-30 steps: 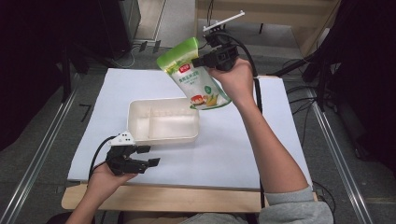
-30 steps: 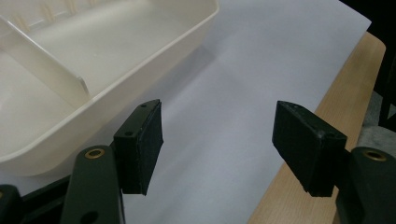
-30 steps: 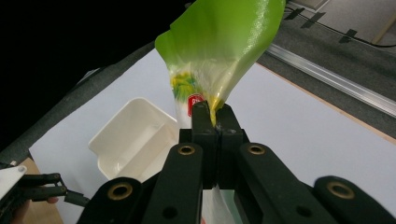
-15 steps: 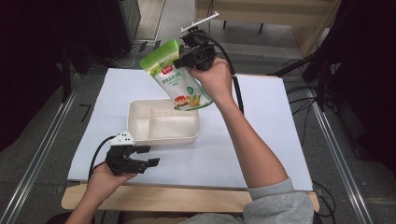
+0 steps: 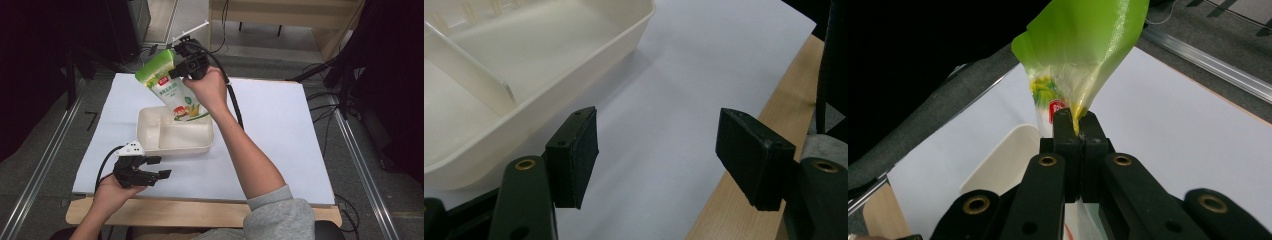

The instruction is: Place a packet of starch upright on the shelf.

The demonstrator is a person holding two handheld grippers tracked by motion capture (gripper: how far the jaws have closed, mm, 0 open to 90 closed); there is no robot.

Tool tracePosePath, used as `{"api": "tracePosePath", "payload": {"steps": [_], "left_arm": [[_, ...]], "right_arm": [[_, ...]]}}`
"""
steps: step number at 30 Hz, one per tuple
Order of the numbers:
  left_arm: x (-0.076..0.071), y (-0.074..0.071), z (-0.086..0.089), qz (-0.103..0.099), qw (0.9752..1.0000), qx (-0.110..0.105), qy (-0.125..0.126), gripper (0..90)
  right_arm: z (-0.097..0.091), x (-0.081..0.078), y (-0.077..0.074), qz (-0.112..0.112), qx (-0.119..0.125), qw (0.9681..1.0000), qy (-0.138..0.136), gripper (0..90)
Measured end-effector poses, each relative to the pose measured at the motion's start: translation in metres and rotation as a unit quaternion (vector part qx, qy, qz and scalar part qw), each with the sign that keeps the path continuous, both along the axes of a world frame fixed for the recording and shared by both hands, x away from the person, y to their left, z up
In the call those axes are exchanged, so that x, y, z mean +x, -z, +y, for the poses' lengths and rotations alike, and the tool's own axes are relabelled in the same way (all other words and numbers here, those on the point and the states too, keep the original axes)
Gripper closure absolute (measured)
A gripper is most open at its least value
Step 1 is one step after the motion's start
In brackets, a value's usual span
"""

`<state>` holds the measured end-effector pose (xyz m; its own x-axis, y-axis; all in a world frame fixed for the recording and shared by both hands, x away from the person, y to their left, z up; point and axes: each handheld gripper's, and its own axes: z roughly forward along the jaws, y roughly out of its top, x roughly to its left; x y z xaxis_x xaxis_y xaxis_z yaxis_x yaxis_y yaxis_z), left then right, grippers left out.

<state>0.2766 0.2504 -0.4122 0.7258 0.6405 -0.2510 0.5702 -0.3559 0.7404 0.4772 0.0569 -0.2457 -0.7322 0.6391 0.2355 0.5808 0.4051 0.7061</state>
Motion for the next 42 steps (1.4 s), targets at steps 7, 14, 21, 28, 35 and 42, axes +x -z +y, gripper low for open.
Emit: {"api": "tracePosePath", "payload": {"steps": [7,14,21,28,35,42], "left_arm": [[0.000,0.000,0.000,-0.001,1.0000,0.000,-0.001,34.0],[0.000,0.000,0.000,-0.001,1.0000,0.001,0.002,33.8],[0.000,0.000,-0.001,0.000,1.0000,0.003,0.001,33.8],[0.000,0.000,-0.001,0.000,1.0000,0.005,0.002,33.8],[0.000,0.000,-0.001,0.001,1.0000,0.007,0.002,33.8],[0.000,0.000,-0.001,0.001,1.0000,0.008,0.002,33.8]], "right_arm": [[0.023,-0.004,0.020,0.009,0.003,0.9998,-0.015,90.0],[0.024,-0.005,0.060,0.024,-0.031,0.9989,-0.025,90.0],[-0.001,0.000,0.084,0.039,-0.006,0.9991,-0.015,90.0],[-0.022,0.001,0.092,0.025,0.009,0.9996,-0.008,90.0],[-0.043,0.003,0.102,0.011,0.015,0.9998,0.005,89.9],[-0.063,0.004,0.112,0.021,0.017,0.9995,0.018,89.6]]}}
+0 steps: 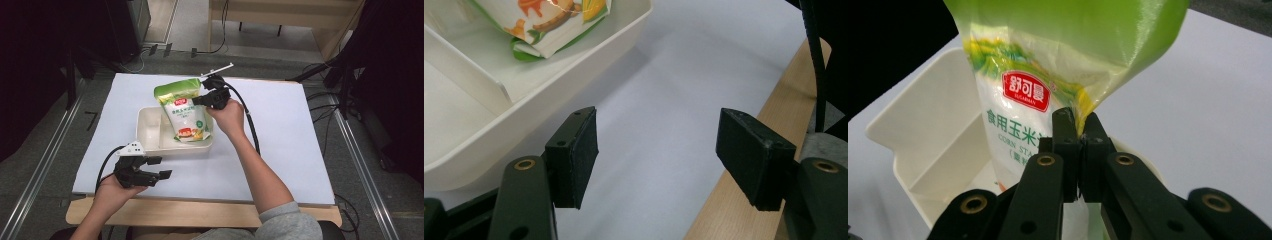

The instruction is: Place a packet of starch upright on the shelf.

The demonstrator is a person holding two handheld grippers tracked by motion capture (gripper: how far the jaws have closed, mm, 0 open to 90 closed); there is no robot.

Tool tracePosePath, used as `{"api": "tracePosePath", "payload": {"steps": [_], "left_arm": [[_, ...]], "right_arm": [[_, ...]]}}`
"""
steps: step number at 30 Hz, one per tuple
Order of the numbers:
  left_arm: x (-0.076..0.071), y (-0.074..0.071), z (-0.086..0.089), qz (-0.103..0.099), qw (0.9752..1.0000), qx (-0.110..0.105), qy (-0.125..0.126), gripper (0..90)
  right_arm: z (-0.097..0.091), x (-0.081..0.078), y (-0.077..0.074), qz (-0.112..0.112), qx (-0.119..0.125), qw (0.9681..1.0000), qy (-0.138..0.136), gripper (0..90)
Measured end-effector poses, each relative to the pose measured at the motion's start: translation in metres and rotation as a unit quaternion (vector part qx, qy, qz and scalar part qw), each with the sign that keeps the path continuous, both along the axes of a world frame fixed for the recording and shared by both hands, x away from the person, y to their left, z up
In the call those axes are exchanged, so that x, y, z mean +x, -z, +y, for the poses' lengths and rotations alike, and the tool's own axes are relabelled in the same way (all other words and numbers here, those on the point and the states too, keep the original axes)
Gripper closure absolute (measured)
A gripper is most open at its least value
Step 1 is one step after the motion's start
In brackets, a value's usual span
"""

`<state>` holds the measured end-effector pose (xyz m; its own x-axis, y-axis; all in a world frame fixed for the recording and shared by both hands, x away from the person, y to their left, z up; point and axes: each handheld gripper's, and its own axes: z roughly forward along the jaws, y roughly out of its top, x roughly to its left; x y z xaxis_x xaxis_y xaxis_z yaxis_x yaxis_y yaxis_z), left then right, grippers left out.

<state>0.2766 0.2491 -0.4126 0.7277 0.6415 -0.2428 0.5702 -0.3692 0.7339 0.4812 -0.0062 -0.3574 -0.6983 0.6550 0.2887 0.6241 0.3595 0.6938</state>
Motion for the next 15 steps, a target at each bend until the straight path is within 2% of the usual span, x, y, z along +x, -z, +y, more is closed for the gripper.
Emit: {"api": "tracePosePath", "payload": {"steps": [9,11,14,15], "left_arm": [[0.000,0.000,-0.001,0.001,1.0000,-0.002,-0.002,33.8],[0.000,0.000,-0.001,0.002,1.0000,0.000,-0.002,33.8],[0.000,0.000,-0.001,0.002,1.0000,0.000,-0.001,33.8],[0.000,0.000,-0.001,0.000,1.0000,-0.001,-0.001,33.8]], "right_arm": [[-0.027,-0.003,0.017,0.015,-0.002,0.9998,0.014,88.2],[-0.031,-0.003,0.019,0.018,0.010,0.9997,0.015,86.5],[-0.032,-0.003,0.019,0.018,0.010,0.9996,0.017,83.8],[-0.031,-0.005,0.017,0.009,0.000,0.9998,0.019,79.5]]}}
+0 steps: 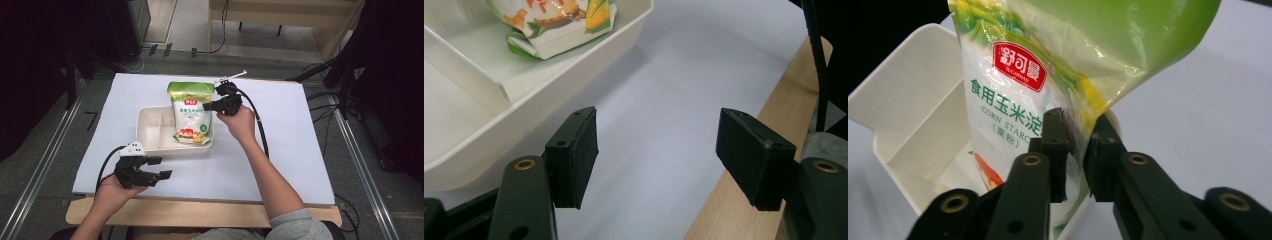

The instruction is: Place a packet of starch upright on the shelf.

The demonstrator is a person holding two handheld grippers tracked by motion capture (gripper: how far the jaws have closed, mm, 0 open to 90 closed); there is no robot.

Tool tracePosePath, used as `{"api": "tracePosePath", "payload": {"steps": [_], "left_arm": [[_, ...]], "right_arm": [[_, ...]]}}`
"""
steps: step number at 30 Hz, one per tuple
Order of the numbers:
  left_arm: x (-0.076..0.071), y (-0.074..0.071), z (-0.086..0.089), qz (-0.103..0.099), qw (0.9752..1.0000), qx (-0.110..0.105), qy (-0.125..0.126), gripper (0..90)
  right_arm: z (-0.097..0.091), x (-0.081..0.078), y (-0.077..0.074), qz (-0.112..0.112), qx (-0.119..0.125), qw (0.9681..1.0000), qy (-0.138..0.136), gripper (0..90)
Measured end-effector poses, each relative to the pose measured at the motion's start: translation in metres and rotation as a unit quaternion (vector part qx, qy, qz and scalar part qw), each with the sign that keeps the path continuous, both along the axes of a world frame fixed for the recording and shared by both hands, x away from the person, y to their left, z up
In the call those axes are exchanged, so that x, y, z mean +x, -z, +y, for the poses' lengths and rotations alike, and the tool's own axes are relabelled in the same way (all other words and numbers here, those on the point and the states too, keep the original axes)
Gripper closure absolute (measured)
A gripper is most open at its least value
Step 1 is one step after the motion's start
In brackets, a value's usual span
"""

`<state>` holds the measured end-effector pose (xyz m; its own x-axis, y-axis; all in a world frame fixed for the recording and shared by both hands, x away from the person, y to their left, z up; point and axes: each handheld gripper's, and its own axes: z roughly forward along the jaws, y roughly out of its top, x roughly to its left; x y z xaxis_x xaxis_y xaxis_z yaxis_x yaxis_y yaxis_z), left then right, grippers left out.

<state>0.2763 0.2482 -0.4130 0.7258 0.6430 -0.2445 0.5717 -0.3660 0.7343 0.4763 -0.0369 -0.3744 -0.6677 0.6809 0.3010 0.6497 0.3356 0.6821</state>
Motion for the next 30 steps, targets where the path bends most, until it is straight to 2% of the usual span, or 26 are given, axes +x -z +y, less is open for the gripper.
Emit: {"api": "tracePosePath", "payload": {"steps": [2,5,7,11,16,21,30], "left_arm": [[0.000,0.000,0.000,0.001,1.0000,0.001,-0.001,33.8],[0.000,0.000,0.000,0.001,1.0000,0.001,0.000,33.8],[0.000,0.000,0.000,0.001,1.0000,0.001,0.001,33.8],[0.000,0.000,0.000,0.001,1.0000,0.002,0.001,33.8],[0.000,0.001,0.000,0.002,1.0000,0.000,0.001,33.8],[0.000,0.001,0.000,0.003,1.0000,0.001,0.000,33.8],[0.000,0.001,-0.001,0.002,1.0000,0.001,0.000,33.8]], "right_arm": [[0.000,-0.002,-0.002,-0.011,-0.009,0.9999,0.000,70.3],[-0.003,-0.003,-0.004,-0.023,-0.004,0.9997,-0.004,59.1],[-0.006,-0.006,-0.006,-0.044,-0.012,0.9990,0.001,52.6],[-0.013,-0.008,-0.008,-0.030,-0.004,0.9995,0.000,46.7],[-0.023,-0.012,-0.011,-0.029,-0.001,0.9996,-0.006,44.6],[-0.032,-0.018,-0.014,-0.028,-0.012,0.9994,-0.016,44.8],[-0.056,-0.044,-0.012,-0.039,-0.009,0.9988,-0.029,42.0]]}}
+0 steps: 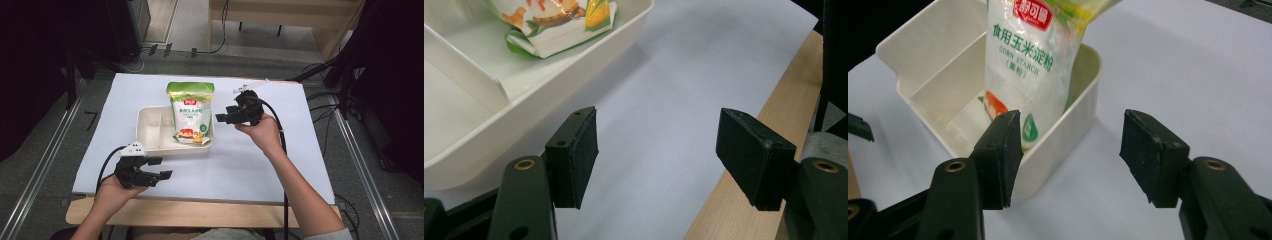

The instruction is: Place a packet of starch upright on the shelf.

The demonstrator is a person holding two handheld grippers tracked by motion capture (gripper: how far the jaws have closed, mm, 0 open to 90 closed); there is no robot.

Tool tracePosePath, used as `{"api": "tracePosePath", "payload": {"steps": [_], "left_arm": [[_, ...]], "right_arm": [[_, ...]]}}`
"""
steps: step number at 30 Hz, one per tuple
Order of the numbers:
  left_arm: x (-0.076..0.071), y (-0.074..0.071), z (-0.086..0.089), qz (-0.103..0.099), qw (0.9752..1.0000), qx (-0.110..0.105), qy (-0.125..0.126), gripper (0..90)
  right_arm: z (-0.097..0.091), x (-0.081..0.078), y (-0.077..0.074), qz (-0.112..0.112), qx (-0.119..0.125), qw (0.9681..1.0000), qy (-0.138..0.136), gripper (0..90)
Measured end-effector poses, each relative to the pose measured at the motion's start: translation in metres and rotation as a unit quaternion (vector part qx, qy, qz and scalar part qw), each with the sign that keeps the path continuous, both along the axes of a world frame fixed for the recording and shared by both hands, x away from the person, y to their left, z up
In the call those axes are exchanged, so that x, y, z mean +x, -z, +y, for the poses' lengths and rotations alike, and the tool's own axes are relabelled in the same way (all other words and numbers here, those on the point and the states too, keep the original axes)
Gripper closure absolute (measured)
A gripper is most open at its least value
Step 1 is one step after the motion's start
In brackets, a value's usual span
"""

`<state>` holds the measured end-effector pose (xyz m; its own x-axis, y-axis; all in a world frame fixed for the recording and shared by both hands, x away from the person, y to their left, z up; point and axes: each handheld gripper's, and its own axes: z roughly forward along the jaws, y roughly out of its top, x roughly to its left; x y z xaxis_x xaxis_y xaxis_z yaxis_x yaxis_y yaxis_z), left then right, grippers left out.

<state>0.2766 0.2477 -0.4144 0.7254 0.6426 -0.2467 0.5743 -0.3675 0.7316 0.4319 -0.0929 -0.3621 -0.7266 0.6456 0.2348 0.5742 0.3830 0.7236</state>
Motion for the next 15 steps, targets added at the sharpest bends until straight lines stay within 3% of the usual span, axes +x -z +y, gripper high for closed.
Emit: {"api": "tracePosePath", "payload": {"steps": [2,7,15], "left_arm": [[0.000,0.000,0.000,0.001,1.0000,0.005,-0.001,33.8],[0.000,0.000,0.000,0.001,1.0000,0.004,-0.001,33.8],[0.000,0.000,0.000,0.001,1.0000,0.003,-0.001,33.7]], "right_arm": [[-0.005,-0.006,0.001,0.000,0.002,1.0000,0.001,40.6],[-0.018,-0.020,0.006,-0.026,0.003,0.9997,0.000,39.1],[-0.033,-0.043,0.016,-0.028,0.010,0.9995,-0.006,37.4]]}}
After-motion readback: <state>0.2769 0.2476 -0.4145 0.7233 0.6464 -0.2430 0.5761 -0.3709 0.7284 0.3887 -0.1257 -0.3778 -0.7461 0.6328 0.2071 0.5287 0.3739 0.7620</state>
